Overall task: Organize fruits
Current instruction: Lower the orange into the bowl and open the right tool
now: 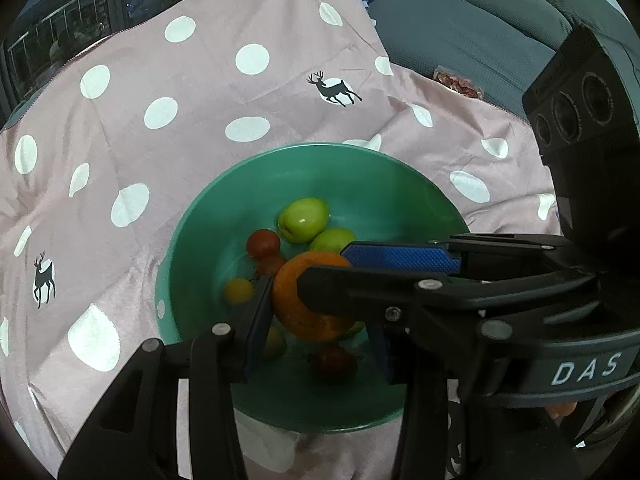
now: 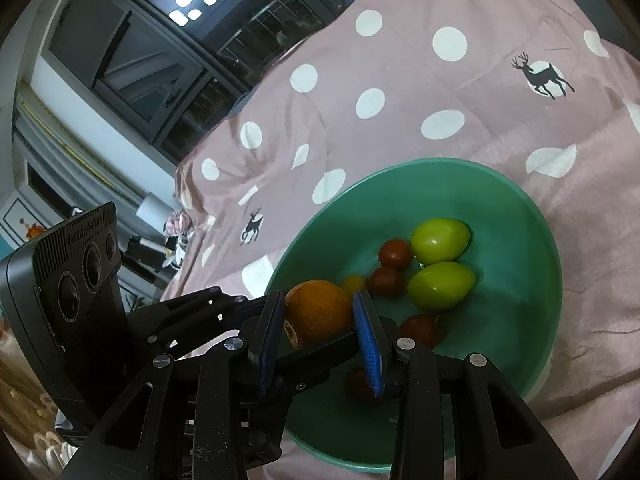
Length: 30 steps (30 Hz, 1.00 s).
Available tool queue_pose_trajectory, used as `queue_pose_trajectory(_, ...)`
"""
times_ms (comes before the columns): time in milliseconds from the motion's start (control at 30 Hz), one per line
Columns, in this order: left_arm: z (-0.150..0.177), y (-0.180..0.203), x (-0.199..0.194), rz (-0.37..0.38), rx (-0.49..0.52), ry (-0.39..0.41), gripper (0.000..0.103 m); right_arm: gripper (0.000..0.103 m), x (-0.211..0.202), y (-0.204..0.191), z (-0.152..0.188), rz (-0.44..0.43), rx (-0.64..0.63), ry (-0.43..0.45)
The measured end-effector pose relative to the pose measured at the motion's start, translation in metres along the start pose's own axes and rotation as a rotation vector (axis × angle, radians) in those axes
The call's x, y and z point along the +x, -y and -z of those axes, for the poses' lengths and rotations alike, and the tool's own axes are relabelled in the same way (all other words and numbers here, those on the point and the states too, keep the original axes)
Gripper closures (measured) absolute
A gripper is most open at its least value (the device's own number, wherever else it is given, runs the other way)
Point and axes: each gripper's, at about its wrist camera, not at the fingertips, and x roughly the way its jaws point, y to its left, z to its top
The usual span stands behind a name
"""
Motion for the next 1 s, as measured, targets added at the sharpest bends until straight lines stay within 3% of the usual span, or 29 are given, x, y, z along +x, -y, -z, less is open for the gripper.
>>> queue_pose_trajectory(1000, 0.001, -0.012, 0.017, 0.051, -0.047, -0.034, 0.059, 0.065, 0.017, 0.000, -0.002, 0.067, -0.005, -0.055)
